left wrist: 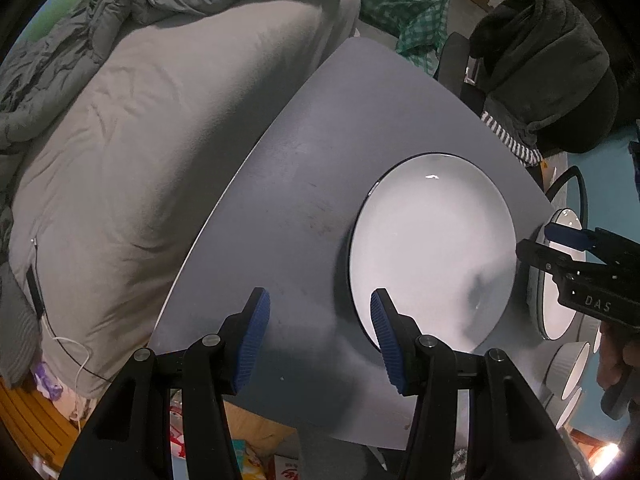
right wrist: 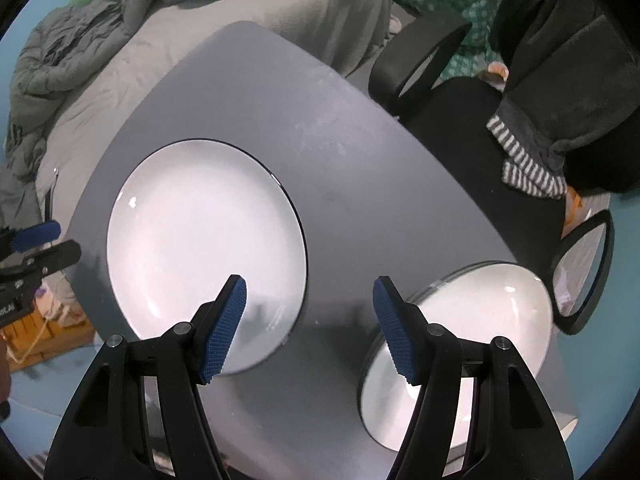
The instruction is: Organize plates and bowls
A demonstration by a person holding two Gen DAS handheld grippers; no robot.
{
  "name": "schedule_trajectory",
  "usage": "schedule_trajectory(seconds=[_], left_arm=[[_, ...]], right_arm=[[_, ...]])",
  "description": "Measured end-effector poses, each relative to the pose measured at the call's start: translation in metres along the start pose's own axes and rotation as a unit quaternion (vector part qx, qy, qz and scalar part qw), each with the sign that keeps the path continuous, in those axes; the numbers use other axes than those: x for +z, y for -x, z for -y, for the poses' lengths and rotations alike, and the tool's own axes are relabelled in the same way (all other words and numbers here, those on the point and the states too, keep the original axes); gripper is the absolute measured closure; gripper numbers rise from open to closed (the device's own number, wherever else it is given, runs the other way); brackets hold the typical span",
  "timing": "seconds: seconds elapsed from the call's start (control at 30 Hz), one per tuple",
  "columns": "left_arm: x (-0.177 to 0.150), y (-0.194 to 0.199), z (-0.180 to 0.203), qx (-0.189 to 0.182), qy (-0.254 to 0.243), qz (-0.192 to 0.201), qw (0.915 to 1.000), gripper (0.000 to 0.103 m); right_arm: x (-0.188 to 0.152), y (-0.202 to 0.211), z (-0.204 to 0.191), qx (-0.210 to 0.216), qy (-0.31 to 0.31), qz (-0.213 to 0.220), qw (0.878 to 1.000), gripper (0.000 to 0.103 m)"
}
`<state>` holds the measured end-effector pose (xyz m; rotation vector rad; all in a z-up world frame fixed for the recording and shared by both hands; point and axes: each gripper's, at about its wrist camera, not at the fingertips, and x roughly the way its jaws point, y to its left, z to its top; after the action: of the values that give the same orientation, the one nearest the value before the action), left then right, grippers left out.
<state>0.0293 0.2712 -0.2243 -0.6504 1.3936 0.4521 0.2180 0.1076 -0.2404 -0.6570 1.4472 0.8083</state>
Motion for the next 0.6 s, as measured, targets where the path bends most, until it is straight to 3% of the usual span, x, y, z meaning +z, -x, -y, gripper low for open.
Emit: schedule_trajectory(seconds=[0.6], left_arm=[[0.017,-0.038,0.006,-0.039,-0.028,-0.032,0.9983,0.050]], right_arm=[[0.003,-0.035,0.009,0.060,-0.074,-0.021,0.995,0.038]])
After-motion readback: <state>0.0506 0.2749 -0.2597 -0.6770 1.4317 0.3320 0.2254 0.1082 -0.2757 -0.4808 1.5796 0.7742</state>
